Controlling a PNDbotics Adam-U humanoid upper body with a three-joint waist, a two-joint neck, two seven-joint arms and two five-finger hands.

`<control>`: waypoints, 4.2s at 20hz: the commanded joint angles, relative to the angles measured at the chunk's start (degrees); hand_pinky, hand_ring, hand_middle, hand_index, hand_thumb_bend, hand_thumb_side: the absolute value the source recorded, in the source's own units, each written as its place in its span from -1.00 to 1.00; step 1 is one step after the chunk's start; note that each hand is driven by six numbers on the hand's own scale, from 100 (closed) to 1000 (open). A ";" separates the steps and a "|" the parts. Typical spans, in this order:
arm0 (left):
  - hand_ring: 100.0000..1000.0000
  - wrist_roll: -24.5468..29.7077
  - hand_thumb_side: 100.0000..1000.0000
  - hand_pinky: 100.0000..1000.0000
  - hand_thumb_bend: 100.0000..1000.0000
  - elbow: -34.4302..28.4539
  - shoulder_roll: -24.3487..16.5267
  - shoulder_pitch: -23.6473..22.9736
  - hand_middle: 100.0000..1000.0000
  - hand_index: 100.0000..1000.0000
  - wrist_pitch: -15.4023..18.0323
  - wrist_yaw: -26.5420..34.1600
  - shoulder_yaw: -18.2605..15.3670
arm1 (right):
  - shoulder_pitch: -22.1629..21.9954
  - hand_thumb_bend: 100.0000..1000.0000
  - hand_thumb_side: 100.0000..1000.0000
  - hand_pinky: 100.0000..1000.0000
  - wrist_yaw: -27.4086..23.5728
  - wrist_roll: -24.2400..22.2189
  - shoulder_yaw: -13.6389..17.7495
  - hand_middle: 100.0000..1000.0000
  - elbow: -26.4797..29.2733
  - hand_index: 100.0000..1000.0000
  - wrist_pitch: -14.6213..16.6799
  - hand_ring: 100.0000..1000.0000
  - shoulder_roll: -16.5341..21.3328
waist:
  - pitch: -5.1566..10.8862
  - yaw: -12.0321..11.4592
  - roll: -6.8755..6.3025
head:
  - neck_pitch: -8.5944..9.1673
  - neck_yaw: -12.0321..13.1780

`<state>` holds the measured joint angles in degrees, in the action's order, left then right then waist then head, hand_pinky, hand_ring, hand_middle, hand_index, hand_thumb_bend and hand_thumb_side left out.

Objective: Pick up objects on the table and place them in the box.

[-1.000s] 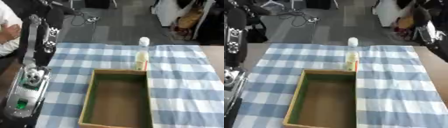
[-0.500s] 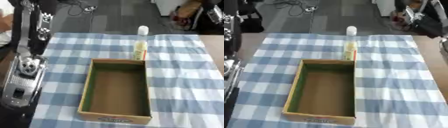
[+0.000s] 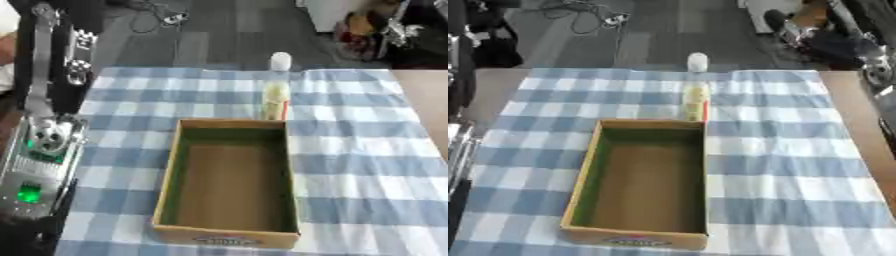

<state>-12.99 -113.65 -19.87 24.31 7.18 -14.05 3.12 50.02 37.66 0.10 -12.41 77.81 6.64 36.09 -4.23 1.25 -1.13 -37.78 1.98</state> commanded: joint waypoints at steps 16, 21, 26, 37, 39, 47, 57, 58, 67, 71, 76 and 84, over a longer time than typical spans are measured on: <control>0.05 0.19 0.82 0.30 -0.17 -0.94 -0.01 2.08 0.50 0.63 0.61 0.51 0.12 | 4.27 0.23 1.00 0.61 2.13 -4.40 0.17 0.36 -13.26 0.73 4.23 0.15 -3.89 | 0.35 -1.50 0.33 | 6.94 -4.34; 0.05 0.21 0.82 0.30 -0.17 -0.94 0.07 2.24 0.50 0.63 0.69 0.57 0.15 | 4.48 0.27 1.00 0.62 1.37 -6.11 0.25 0.35 -15.11 0.76 5.88 0.16 -4.89 | 0.18 -1.64 0.26 | 7.34 -4.18; 0.05 0.26 0.82 0.30 -0.17 -0.94 0.28 2.50 0.50 0.63 0.74 0.62 0.20 | 4.66 0.27 1.00 0.64 0.38 -7.24 0.36 0.37 -16.32 0.77 6.33 0.19 -5.21 | -0.09 -1.92 0.29 | 7.81 -3.65; 0.04 0.44 0.82 0.30 -0.17 -0.94 0.99 3.20 0.50 0.63 0.86 0.89 0.31 | 5.46 0.34 1.00 0.70 -1.30 -5.04 1.06 0.38 -17.47 0.83 8.22 0.22 -5.97 | -1.39 -2.46 -0.03 | 9.29 -3.16; 0.04 0.41 0.82 0.30 -0.17 -0.94 1.10 3.26 0.50 0.63 0.86 0.93 0.30 | 5.53 0.32 1.00 1.00 -3.08 -3.10 1.23 0.53 -17.73 0.93 9.58 0.50 -6.13 | -1.64 -2.54 -0.05 | 9.42 -3.02; 0.04 0.51 0.82 0.30 -0.17 -0.94 1.46 3.68 0.50 0.63 0.90 1.12 0.40 | 5.87 0.30 1.00 1.00 -12.18 -3.42 1.20 0.60 -20.78 1.00 13.49 0.56 -6.84 | -2.30 -2.84 -0.21 | 9.62 -2.63; 0.04 0.52 0.82 0.30 -0.17 -0.94 2.15 4.43 0.50 0.63 1.11 1.30 0.37 | 6.29 0.28 1.00 1.00 -12.64 -6.51 1.29 0.60 -21.28 1.00 13.78 0.53 -7.16 | -3.27 -3.79 -0.29 | 10.69 -2.47; 0.04 0.51 0.82 0.30 -0.17 -0.94 2.22 4.50 0.50 0.63 1.14 1.32 0.36 | 6.36 0.29 1.00 1.00 -12.67 -6.65 1.32 0.59 -21.26 1.00 13.75 0.52 -7.15 | -3.38 -3.92 -0.25 | 10.76 -2.48; 0.04 0.50 0.82 0.29 -0.17 -0.94 3.18 6.10 0.49 0.63 1.56 1.56 0.48 | 7.43 0.26 1.00 1.00 -11.76 -7.76 1.25 0.60 -20.71 1.00 13.50 0.50 -6.95 | -5.07 -5.99 0.45 | 10.91 -2.84; 0.04 0.63 0.81 0.29 -0.17 -0.94 3.45 6.63 0.49 0.63 1.71 1.65 0.62 | 7.76 0.27 1.00 1.00 -10.92 -8.35 1.28 0.61 -20.64 1.00 13.31 0.51 -6.81 | -5.52 -6.58 0.76 | 11.11 -2.85; 0.04 0.67 0.81 0.30 -0.17 -0.94 3.64 7.09 0.48 0.62 1.83 1.73 0.66 | 7.65 0.23 0.98 1.00 -9.38 -9.48 1.22 0.63 -20.33 1.00 13.13 0.53 -6.03 | -5.92 -7.07 1.04 | 11.21 -2.78; 0.04 0.68 0.81 0.30 -0.17 -0.94 3.55 7.21 0.48 0.62 1.85 1.77 0.66 | 7.28 0.14 0.87 1.00 -7.38 -11.26 1.14 0.66 -19.82 1.00 12.71 0.55 -5.43 | -6.00 -7.07 1.05 | 11.12 -2.68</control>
<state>-12.26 -113.65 -15.82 30.41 8.83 -12.36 3.82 55.85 29.94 -10.82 -11.68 56.82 19.38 28.81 -11.12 -5.78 -0.05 -27.34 -0.96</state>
